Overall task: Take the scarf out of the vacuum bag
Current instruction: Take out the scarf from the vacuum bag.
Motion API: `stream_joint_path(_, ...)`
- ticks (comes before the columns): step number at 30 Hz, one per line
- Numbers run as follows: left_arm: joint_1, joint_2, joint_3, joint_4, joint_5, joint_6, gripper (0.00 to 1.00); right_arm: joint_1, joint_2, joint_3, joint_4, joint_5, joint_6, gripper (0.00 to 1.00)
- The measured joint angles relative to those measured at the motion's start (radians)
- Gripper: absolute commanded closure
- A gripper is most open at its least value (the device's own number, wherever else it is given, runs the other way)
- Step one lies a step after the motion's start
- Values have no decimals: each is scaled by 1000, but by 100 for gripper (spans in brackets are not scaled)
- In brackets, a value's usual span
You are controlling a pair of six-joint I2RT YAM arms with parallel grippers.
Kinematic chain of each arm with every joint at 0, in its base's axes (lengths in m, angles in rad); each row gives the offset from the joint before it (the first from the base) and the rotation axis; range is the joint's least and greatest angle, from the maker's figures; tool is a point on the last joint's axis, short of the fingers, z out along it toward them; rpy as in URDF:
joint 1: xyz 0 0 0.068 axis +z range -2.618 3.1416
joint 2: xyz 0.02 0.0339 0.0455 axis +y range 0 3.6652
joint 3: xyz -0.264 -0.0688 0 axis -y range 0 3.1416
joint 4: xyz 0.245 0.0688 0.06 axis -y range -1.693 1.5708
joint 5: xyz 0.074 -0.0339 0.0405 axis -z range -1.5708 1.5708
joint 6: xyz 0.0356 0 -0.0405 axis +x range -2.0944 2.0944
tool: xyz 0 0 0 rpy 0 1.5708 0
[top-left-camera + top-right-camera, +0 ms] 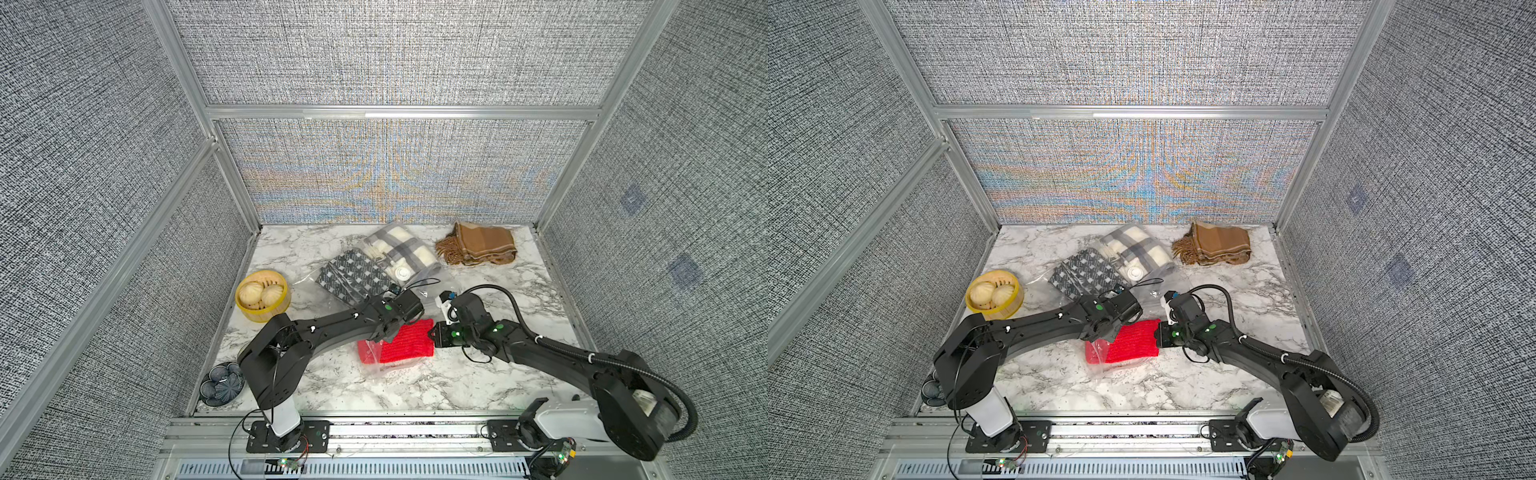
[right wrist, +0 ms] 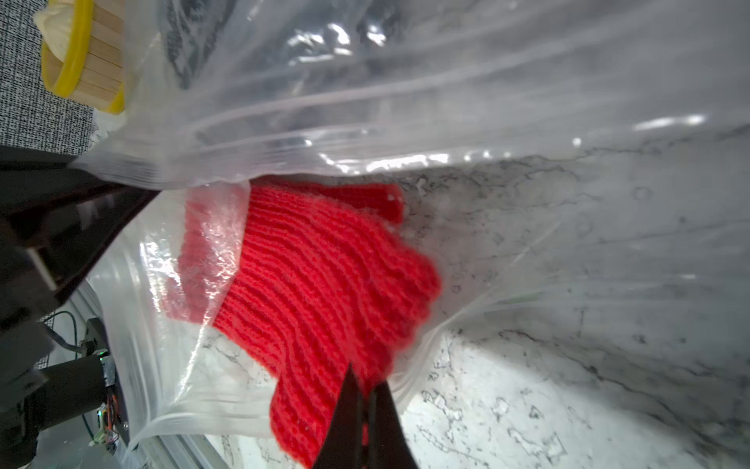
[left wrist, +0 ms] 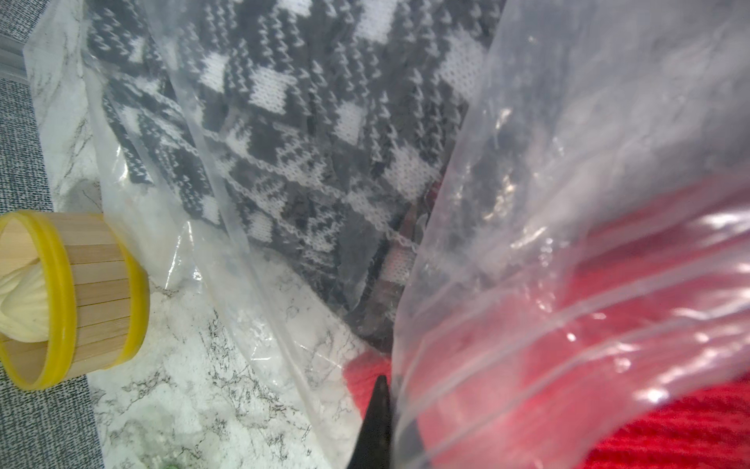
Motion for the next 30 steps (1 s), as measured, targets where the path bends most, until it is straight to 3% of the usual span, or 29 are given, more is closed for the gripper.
stream_joint_path(8,0,-30,-24,8,1,0,100,1,161,28,156,-131,-22,85)
stream_joint_path(13,0,-36,-26,8,1,0,100,9,154,56,166,-119,-21,71)
stream_joint_path(21,0,-47,-31,8,3,0,100,16,297,124,93,-35,-15,55)
stream_joint_path(23,0,-47,-32,8,3,0,100,20,320,132,113,-44,-17,49)
stream_joint_path(30,0,-36,-27,7,3,0,100,43,307,82,217,-49,-17,39)
